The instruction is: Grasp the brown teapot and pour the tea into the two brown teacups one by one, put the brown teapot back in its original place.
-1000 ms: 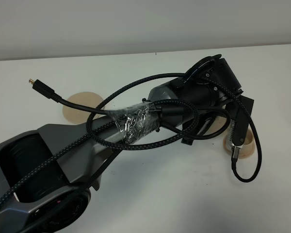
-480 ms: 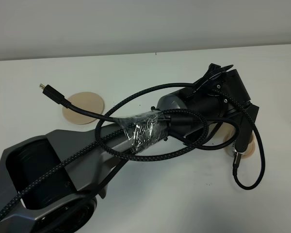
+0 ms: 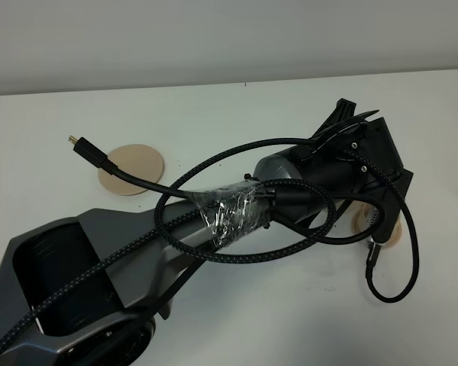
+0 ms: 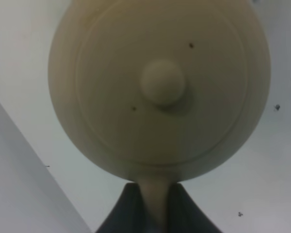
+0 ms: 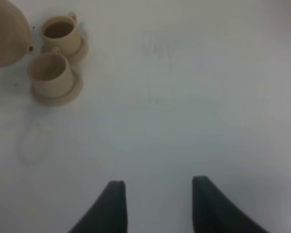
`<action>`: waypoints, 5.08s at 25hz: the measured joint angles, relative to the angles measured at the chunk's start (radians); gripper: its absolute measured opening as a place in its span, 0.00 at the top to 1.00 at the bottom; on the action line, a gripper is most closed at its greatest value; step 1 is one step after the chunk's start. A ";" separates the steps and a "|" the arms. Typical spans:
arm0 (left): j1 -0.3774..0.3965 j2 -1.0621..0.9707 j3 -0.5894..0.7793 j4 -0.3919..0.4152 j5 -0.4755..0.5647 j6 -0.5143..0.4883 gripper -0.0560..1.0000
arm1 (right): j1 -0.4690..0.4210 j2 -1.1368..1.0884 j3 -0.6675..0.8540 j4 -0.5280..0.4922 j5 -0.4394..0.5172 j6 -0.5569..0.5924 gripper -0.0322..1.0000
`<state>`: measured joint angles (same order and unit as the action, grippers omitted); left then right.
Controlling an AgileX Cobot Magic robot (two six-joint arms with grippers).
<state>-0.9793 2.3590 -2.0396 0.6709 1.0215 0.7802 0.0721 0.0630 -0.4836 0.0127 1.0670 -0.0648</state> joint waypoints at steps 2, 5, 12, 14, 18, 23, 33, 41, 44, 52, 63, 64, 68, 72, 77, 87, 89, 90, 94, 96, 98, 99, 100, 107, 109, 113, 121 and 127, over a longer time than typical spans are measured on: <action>0.000 0.002 0.000 0.007 0.003 0.000 0.83 | 0.000 0.000 0.000 0.000 0.000 0.000 0.65; -0.001 0.012 0.000 0.012 0.007 -0.001 0.83 | 0.000 0.000 0.000 0.000 0.000 0.000 0.65; -0.003 0.021 0.000 0.039 0.005 -0.001 0.83 | 0.000 0.000 0.000 0.000 0.000 -0.001 0.65; -0.006 0.024 0.000 0.048 0.004 -0.001 0.83 | 0.000 0.000 0.000 0.000 0.000 -0.001 0.65; -0.010 0.033 0.000 0.065 0.000 -0.002 0.83 | 0.000 0.000 0.000 0.000 0.000 0.000 0.65; -0.019 0.036 0.000 0.086 -0.008 -0.003 0.83 | 0.000 0.000 0.000 0.000 0.000 0.000 0.65; -0.023 0.036 0.000 0.116 -0.007 -0.011 0.83 | 0.000 0.000 0.000 0.000 0.000 0.000 0.65; -0.024 0.036 0.000 0.141 -0.006 -0.019 0.83 | 0.000 0.000 0.000 0.000 0.000 0.000 0.65; -0.026 0.036 0.000 0.142 -0.008 -0.020 0.83 | 0.000 0.000 0.000 0.000 0.000 0.000 0.65; -0.040 0.036 0.000 0.160 -0.023 -0.021 0.83 | 0.000 0.000 0.000 0.000 0.000 0.000 0.65; -0.042 0.036 0.000 0.180 -0.024 -0.005 0.83 | 0.000 0.000 0.000 0.000 0.000 0.000 0.65; -0.042 0.036 0.000 0.183 -0.024 -0.005 0.83 | 0.000 0.000 0.000 0.000 0.000 0.000 0.65; -0.042 0.036 0.000 0.197 -0.026 0.002 0.83 | 0.000 0.000 0.000 0.000 0.000 0.000 0.65; -0.044 0.036 0.000 0.213 -0.039 0.024 0.83 | 0.000 0.000 0.000 0.000 0.000 0.000 0.65; -0.050 0.036 0.000 0.213 -0.054 0.042 0.83 | 0.000 0.000 0.000 0.000 0.000 0.000 0.65; -0.052 0.043 0.000 0.233 -0.059 0.057 0.83 | 0.000 0.000 0.000 0.000 0.000 0.000 0.65; -0.052 0.048 0.000 0.239 -0.059 0.063 0.83 | 0.000 0.000 0.000 0.000 0.000 0.000 0.65; -0.052 0.052 0.000 0.240 -0.060 0.066 0.83 | 0.000 0.000 0.000 0.000 0.000 0.000 0.65; -0.052 0.059 0.000 0.238 -0.060 0.070 0.83 | 0.000 0.000 0.000 0.000 0.000 0.000 0.65; -0.053 0.059 0.000 0.242 -0.060 0.075 0.83 | 0.000 0.000 0.000 0.000 0.000 0.000 0.65; -0.053 0.059 0.000 0.242 -0.060 0.075 0.83 | 0.000 0.000 0.000 0.000 0.000 0.000 0.65; -0.053 0.059 0.000 0.242 -0.060 0.076 0.83 | 0.000 0.000 0.000 0.000 0.000 0.000 0.65; -0.053 0.059 0.000 0.242 -0.061 0.076 0.83 | 0.000 0.000 0.000 0.000 0.000 0.000 0.65; -0.053 0.059 0.000 0.245 -0.065 0.076 0.83 | 0.000 0.000 0.000 0.000 0.000 0.000 0.65; -0.053 0.059 0.000 0.247 -0.065 0.076 0.83 | 0.000 0.000 0.000 0.000 0.000 0.000 0.65; -0.054 0.059 0.000 0.252 -0.065 0.076 0.83 | 0.000 0.000 0.000 0.000 0.000 0.000 0.65; -0.054 0.059 0.000 0.254 -0.065 0.076 0.83 | 0.000 0.000 0.000 0.000 0.000 0.000 0.65; -0.054 0.059 0.000 0.257 -0.065 0.076 0.83 | 0.000 0.000 0.000 0.000 0.000 0.000 0.65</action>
<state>-1.0331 2.4180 -2.0396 0.9276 0.9561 0.8559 0.0721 0.0630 -0.4836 0.0127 1.0670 -0.0645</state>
